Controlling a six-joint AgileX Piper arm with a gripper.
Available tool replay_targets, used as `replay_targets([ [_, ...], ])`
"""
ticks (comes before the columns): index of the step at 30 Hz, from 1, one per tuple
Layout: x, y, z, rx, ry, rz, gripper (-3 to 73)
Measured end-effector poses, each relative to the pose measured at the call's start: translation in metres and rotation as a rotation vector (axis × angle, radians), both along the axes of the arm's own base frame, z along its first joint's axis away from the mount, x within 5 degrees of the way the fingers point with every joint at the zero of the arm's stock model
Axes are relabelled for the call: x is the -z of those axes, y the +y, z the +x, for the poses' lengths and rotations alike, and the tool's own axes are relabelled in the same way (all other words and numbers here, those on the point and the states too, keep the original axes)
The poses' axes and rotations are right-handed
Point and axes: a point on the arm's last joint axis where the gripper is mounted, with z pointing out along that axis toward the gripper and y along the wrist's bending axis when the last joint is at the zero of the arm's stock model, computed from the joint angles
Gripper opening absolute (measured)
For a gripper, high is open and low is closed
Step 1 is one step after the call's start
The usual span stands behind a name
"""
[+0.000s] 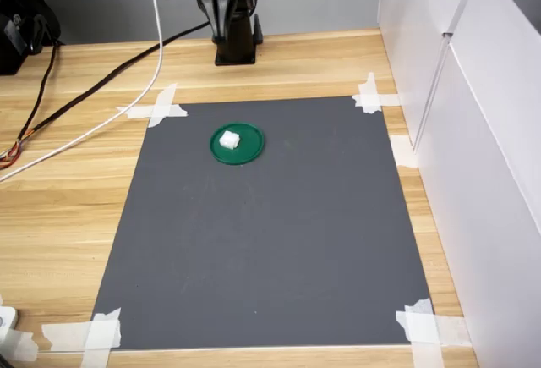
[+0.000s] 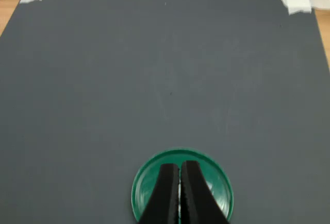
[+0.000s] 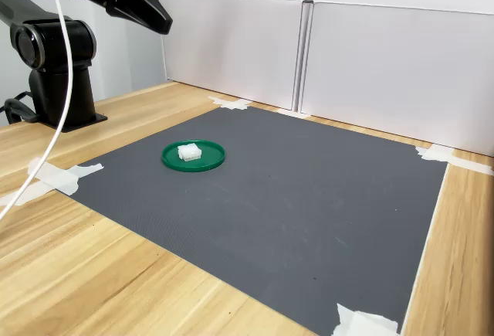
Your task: Grasp a white terminal and put it in the green lid.
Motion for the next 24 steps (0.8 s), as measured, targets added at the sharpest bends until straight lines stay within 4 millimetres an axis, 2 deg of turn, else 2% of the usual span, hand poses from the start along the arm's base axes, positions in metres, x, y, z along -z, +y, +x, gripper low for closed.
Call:
replay_targets([
  [14,0.046,-0.003,-0.015,0.003,0.018,-0.073,-2.0],
  [24,0.048,-0.003,-0.019,0.001,-0.004,-0.078,-2.0],
])
